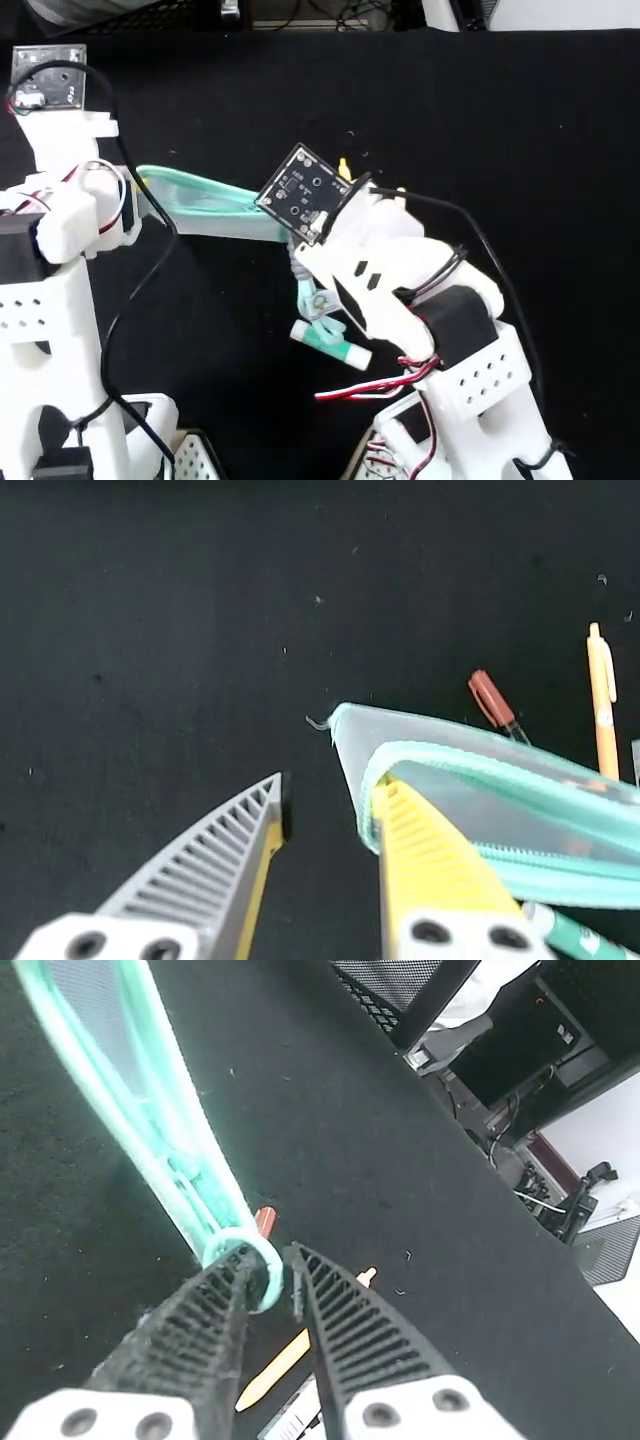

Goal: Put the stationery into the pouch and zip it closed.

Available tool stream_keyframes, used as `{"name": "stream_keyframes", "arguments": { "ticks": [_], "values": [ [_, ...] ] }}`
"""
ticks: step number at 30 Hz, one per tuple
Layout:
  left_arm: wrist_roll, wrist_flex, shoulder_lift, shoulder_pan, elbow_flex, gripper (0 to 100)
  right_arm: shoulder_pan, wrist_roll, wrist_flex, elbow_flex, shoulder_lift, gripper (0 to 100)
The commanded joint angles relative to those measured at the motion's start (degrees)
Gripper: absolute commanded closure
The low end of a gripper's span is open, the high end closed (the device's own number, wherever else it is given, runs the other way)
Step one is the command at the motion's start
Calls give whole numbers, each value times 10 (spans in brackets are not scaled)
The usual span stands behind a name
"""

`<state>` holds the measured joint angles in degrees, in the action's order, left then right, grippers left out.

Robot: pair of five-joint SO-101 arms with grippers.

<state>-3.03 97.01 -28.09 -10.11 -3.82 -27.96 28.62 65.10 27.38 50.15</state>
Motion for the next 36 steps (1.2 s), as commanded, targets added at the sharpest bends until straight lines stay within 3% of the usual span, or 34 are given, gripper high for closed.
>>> {"name": "stream_keyframes", "arguments": {
  "ticks": [1,6,15,28,36],
  "values": [
    [-3,39,19,5,-41,839,16,3,-1,-1,12,986],
    [-3,39,19,7,-29,839,16,3,-1,-1,12,986],
    [19,37,20,113,-29,780,16,3,4,0,12,986],
    [22,38,-23,112,-110,778,16,6,4,0,12,986],
    [19,38,-94,111,-94,780,16,6,4,0,12,986]
  ]
}}
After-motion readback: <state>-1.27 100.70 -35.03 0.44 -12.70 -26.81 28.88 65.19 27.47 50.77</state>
